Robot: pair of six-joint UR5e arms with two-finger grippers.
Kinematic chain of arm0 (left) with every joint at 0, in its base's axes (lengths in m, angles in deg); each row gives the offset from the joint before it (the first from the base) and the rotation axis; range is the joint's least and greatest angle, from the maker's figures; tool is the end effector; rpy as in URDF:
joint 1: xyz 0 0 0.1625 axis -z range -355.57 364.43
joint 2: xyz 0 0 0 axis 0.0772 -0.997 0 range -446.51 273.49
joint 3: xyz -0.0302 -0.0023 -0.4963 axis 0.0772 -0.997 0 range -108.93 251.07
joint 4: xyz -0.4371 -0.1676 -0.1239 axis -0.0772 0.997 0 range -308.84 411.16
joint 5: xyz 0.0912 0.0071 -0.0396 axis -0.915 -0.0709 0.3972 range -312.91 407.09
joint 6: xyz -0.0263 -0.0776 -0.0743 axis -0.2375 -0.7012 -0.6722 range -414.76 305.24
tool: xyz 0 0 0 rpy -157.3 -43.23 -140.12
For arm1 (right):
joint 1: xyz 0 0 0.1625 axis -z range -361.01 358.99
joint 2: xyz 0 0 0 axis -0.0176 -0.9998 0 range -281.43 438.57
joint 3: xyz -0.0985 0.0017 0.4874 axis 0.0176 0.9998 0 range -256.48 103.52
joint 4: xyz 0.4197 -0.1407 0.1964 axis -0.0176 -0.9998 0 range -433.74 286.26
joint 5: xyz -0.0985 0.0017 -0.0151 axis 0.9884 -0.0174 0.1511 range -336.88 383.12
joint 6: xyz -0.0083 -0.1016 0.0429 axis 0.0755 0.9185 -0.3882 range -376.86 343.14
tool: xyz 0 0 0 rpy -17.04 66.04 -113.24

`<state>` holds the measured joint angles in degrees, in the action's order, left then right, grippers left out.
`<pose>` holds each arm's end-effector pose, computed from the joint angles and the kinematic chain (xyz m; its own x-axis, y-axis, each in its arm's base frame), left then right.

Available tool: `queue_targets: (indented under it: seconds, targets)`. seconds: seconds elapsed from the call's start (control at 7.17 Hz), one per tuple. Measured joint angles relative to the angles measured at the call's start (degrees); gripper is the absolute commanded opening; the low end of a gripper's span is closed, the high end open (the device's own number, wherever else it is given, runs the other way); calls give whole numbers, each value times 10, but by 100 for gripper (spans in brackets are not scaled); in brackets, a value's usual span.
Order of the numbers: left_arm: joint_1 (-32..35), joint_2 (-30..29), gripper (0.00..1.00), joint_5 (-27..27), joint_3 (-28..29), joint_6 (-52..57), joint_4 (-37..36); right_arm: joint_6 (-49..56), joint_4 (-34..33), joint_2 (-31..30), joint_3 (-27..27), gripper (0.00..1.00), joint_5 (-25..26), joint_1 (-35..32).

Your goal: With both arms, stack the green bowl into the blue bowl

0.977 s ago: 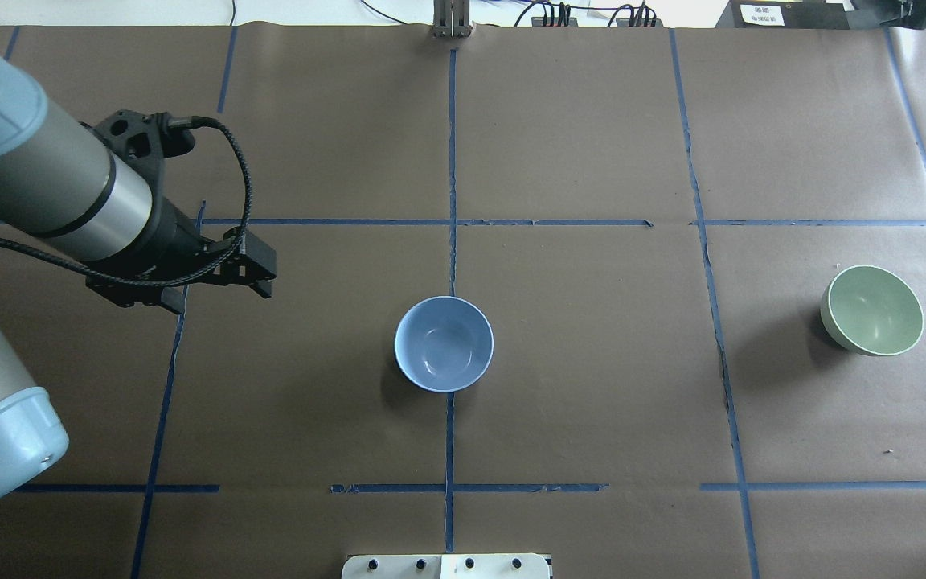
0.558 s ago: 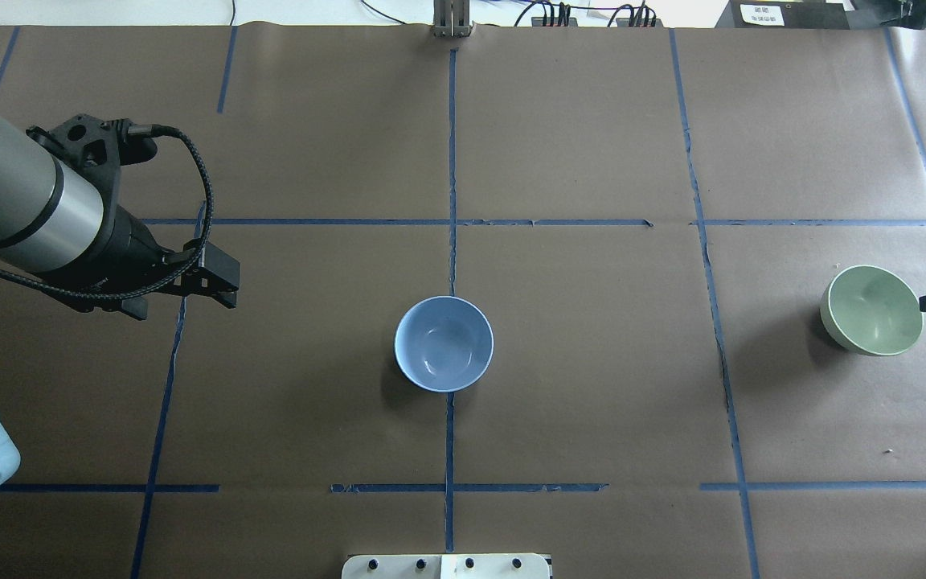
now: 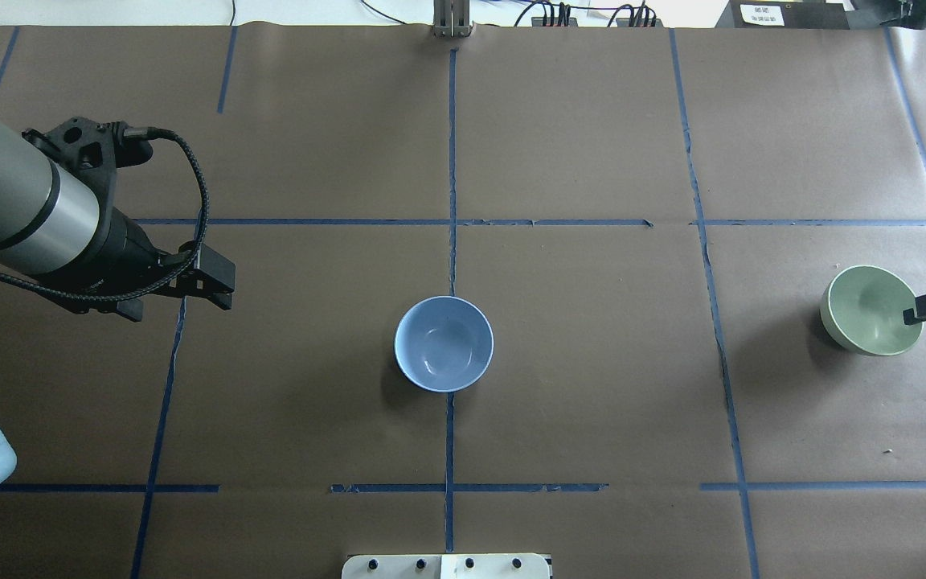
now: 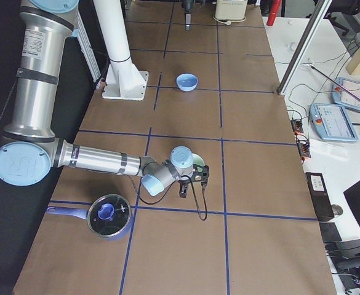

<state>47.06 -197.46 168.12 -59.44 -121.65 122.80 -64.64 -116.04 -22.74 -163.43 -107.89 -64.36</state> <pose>0.3439 -0.4202 0.2190 0.6202 -0.1137 -0.7762 0.0847 0.9934 -0.0778 -0.1621 -0.4586 0.7805 0.6219 0.1090 0.7755 -0.1279 0.9911 -0.0367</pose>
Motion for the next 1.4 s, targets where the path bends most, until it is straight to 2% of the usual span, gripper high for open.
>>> queue_targets:
  seconds: [0.14, 0.28, 0.84, 1.12, 1.4]
  targets:
    - [0, 0, 100, 0, 0, 0, 0, -4, 0, 5, 0, 5, -1, 3]
    - [0, 1, 100, 0, 0, 0, 0, -5, 0, 12, -1, 1, -2, 4]
    - [-4, 7, 100, -4, -1, -2, 2, -8, 37, 18, -13, 0, -10, 5]
    - [-14, 12, 100, -44, 4, -3, 4, -42, 44, 27, -50, 0, -18, 5]
    - [-26, 38, 100, -72, 12, 32, 4, -118, 41, 68, -86, 0, -29, 13]
